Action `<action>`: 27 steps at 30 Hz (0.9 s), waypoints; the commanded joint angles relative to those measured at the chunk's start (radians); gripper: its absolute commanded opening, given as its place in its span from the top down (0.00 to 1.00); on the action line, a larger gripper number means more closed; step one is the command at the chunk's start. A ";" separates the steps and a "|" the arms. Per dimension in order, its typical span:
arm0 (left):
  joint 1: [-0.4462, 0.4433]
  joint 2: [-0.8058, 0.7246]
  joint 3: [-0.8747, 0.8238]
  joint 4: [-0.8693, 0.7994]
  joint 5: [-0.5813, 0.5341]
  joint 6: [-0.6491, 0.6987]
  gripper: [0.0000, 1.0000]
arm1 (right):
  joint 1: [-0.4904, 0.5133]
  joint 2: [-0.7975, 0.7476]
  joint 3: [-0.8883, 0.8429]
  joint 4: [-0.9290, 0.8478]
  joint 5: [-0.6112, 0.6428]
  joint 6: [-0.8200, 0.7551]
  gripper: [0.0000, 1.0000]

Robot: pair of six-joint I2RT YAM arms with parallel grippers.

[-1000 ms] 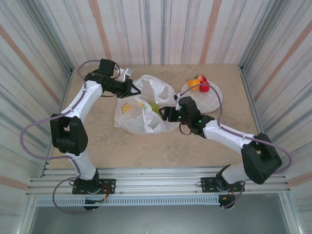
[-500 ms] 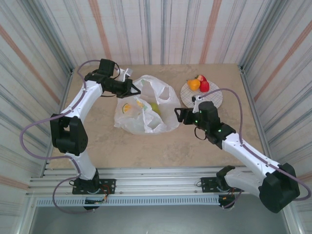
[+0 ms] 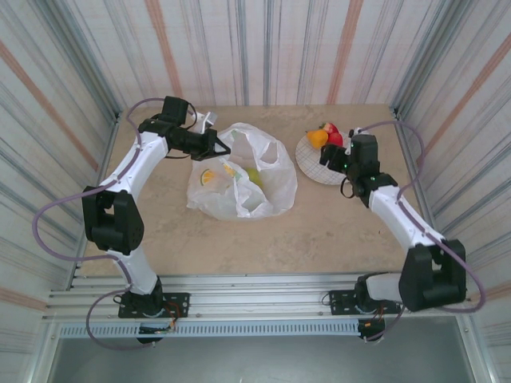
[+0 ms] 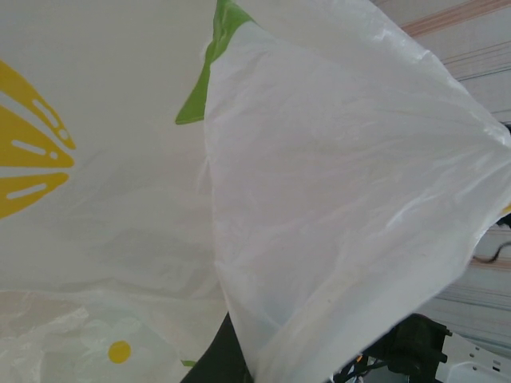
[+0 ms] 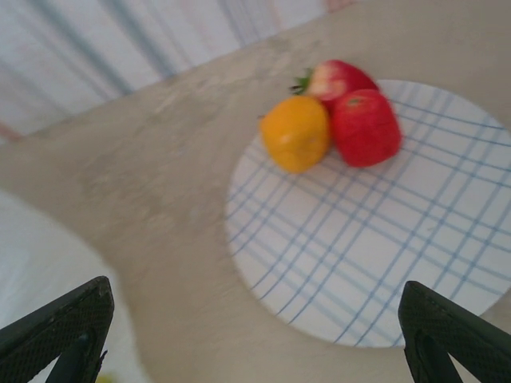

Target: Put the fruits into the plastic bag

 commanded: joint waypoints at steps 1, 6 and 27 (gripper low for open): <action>-0.008 -0.032 -0.014 0.006 0.004 0.000 1.00 | -0.055 0.111 0.086 -0.040 -0.028 -0.027 0.06; -0.009 -0.028 -0.014 0.006 0.004 0.001 1.00 | -0.078 0.291 0.240 -0.116 -0.005 -0.067 0.07; -0.008 -0.022 -0.014 0.006 0.011 -0.002 1.00 | 0.052 0.733 0.726 -0.326 0.241 -0.383 0.10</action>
